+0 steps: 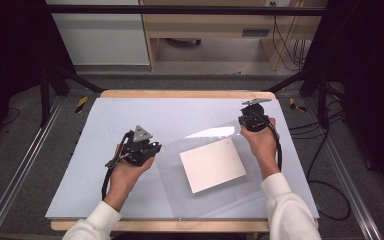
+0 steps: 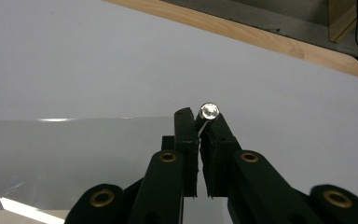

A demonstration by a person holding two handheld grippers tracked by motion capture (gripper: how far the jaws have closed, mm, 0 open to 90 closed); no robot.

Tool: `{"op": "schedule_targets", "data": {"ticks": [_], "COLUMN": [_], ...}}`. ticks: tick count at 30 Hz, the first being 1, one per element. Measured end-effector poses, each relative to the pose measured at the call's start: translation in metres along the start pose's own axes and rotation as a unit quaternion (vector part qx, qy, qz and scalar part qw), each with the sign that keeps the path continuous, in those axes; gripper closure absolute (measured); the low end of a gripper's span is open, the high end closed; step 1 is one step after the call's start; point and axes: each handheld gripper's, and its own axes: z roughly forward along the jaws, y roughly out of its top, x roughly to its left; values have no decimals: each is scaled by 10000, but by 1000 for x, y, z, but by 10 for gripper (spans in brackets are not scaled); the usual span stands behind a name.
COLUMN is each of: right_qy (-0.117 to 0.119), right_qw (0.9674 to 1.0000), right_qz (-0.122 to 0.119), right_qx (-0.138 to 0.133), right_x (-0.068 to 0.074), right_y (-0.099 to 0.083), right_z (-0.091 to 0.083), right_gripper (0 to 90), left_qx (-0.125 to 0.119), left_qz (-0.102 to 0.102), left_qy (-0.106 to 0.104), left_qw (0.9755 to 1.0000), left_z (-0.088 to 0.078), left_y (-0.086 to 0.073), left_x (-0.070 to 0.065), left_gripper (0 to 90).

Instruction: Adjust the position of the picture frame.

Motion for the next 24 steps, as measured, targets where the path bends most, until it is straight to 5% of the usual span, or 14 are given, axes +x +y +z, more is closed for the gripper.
{"op": "schedule_targets", "data": {"ticks": [8, 24], "right_qy": [-11, 12], "right_qw": [10000, 9996], "right_qz": [-55, -164], "right_qx": [15, 244], "right_x": [3, 26], "right_y": [6, -1], "right_z": [-8, -9], "right_gripper": [859, 859], "left_qx": [-10, 270], "left_qz": [-46, 169], "left_qy": [-50, -316], "left_qw": [10000, 9990], "left_z": [-5, -5], "left_y": [4, 6], "left_x": [7, 49], "left_gripper": [816, 814]}}
